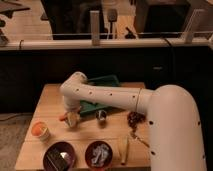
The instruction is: Place pepper in plastic cup
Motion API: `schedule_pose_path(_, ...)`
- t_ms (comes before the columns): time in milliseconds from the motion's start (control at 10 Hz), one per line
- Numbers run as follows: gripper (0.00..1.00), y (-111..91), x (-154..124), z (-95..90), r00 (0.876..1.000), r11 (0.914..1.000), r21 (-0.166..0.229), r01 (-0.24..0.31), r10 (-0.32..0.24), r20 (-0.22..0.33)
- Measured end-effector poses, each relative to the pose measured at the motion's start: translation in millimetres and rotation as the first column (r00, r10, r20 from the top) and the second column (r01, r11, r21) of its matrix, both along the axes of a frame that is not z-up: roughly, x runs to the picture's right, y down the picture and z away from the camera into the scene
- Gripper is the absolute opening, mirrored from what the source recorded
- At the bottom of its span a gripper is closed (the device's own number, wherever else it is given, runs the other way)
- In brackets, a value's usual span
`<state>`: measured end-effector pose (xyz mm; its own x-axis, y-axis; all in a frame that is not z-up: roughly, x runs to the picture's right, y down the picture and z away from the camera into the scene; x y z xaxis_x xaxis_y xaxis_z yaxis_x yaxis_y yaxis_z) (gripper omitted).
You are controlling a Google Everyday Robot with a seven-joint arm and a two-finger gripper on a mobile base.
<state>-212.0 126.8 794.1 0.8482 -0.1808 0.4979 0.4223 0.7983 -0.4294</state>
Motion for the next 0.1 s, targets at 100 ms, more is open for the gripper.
schedule_pose_path(100,0.80,0.0,0.0,0.0,1.000,1.0000,0.000,0.000,0.000,0.000)
